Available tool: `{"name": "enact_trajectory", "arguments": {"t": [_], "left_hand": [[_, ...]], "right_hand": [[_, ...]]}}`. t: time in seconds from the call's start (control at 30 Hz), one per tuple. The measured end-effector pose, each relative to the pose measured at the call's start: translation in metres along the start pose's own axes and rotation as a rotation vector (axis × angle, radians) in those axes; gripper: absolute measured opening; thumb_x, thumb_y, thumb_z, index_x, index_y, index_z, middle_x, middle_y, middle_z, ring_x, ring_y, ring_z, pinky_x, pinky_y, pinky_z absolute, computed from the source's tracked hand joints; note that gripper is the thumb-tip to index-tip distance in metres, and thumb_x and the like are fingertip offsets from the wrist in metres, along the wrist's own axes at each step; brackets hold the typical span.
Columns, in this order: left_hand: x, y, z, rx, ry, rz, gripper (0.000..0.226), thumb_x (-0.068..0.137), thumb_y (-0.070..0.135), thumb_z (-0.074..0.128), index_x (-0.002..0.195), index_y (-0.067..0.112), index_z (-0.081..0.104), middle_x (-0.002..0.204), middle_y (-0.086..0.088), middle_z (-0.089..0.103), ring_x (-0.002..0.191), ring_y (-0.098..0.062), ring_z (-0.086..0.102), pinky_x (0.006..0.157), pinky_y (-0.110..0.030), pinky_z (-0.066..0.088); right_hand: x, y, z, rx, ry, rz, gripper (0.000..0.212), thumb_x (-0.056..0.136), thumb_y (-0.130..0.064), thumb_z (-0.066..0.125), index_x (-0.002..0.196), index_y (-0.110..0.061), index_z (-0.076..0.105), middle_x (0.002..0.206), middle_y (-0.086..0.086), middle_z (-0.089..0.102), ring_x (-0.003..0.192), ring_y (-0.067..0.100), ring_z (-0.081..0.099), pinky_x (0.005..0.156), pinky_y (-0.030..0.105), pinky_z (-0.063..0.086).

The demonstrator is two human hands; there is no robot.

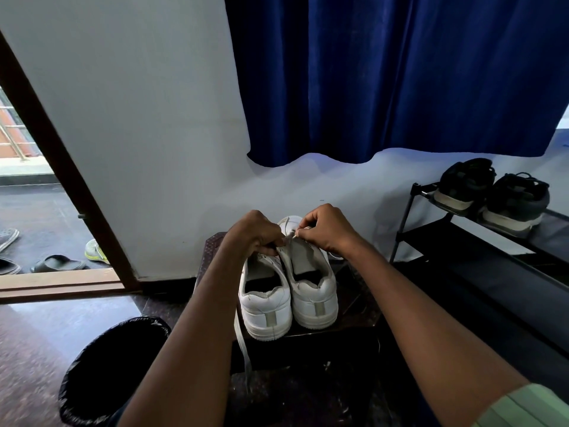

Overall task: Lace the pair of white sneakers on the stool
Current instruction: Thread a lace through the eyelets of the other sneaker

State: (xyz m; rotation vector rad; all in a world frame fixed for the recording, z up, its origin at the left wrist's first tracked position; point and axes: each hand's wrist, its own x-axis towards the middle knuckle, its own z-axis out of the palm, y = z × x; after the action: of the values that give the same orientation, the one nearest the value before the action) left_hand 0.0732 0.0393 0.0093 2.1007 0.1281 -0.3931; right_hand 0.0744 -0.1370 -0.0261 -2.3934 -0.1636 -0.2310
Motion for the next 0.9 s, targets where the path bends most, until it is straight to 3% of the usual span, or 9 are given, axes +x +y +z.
{"name": "enact_trajectory", "arguments": {"t": [0.2,0.37,0.47,0.53,0.6,0.67,0.77,0.83,0.9], "left_hand": [[-0.004,0.001,-0.002,0.031,0.004,0.015,0.020,0.086,-0.005,0.071,0.105,-0.012,0.072,0.043,-0.005,0.058,0.031,-0.011,0.056,0.035,-0.015,0.036],[-0.001,0.000,-0.003,0.009,-0.016,0.011,0.020,0.084,-0.003,0.075,0.103,-0.009,0.074,0.054,-0.009,0.066,0.041,-0.015,0.065,0.043,-0.020,0.048],[-0.004,0.001,-0.004,0.010,-0.030,0.012,0.005,0.087,-0.006,0.070,0.084,-0.010,0.070,0.049,-0.008,0.058,0.036,-0.012,0.060,0.039,-0.018,0.045],[-0.007,0.000,-0.004,0.017,-0.036,0.020,0.011,0.088,-0.011,0.060,0.078,-0.011,0.064,0.045,-0.007,0.051,0.027,-0.006,0.049,0.034,-0.013,0.037],[-0.008,-0.002,-0.005,0.026,-0.054,0.033,0.018,0.086,-0.014,0.056,0.098,-0.016,0.070,0.058,-0.011,0.060,0.030,-0.004,0.052,0.033,-0.012,0.035],[-0.004,-0.003,-0.003,0.070,-0.074,0.045,0.023,0.085,-0.011,0.058,0.102,-0.008,0.074,0.075,-0.016,0.065,0.038,-0.005,0.058,0.036,-0.013,0.038],[0.003,-0.006,0.002,0.083,-0.036,0.065,0.019,0.076,-0.005,0.066,0.093,-0.004,0.075,0.078,-0.018,0.066,0.051,-0.014,0.069,0.052,-0.019,0.053],[0.010,-0.009,0.004,0.144,0.007,0.087,0.027,0.066,0.002,0.069,0.091,-0.008,0.076,0.078,-0.019,0.075,0.073,-0.027,0.078,0.076,-0.037,0.064],[0.011,-0.011,0.005,0.262,0.037,0.135,0.016,0.076,0.004,0.069,0.088,-0.001,0.079,0.078,-0.014,0.077,0.077,-0.027,0.078,0.080,-0.042,0.065]], "right_hand": [[-0.001,0.000,-0.003,0.035,-0.040,-0.006,0.004,0.080,-0.018,0.082,0.076,-0.016,0.083,0.075,-0.002,0.077,0.079,0.015,0.073,0.077,0.038,0.061],[-0.003,-0.002,-0.003,0.090,-0.038,0.000,0.003,0.079,-0.014,0.083,0.077,-0.014,0.083,0.076,-0.001,0.077,0.080,0.016,0.074,0.078,0.037,0.060],[-0.002,-0.003,-0.002,0.062,-0.041,-0.014,0.003,0.079,-0.015,0.083,0.077,-0.016,0.083,0.074,-0.002,0.077,0.078,0.014,0.073,0.075,0.034,0.059],[-0.001,-0.002,-0.002,0.038,-0.038,-0.019,0.002,0.079,-0.017,0.083,0.077,-0.017,0.084,0.074,-0.004,0.077,0.076,0.011,0.072,0.072,0.030,0.058],[-0.001,-0.001,-0.001,0.006,-0.017,-0.008,0.002,0.079,-0.019,0.083,0.077,-0.018,0.083,0.075,-0.004,0.077,0.076,0.009,0.071,0.070,0.026,0.054],[0.000,0.000,0.001,-0.016,0.012,0.008,0.003,0.078,-0.020,0.082,0.077,-0.019,0.083,0.075,-0.005,0.077,0.075,0.009,0.070,0.069,0.025,0.053],[0.001,-0.001,0.006,0.003,0.018,0.022,0.003,0.078,-0.022,0.083,0.076,-0.019,0.084,0.076,-0.003,0.078,0.077,0.011,0.071,0.072,0.028,0.056],[0.001,-0.003,0.009,0.039,0.003,0.025,0.003,0.077,-0.022,0.086,0.076,-0.019,0.084,0.079,-0.002,0.079,0.080,0.012,0.072,0.075,0.028,0.056],[0.001,-0.002,0.010,0.090,-0.010,0.042,0.004,0.076,-0.021,0.088,0.077,-0.019,0.084,0.080,-0.002,0.079,0.081,0.011,0.071,0.078,0.028,0.055]]}}
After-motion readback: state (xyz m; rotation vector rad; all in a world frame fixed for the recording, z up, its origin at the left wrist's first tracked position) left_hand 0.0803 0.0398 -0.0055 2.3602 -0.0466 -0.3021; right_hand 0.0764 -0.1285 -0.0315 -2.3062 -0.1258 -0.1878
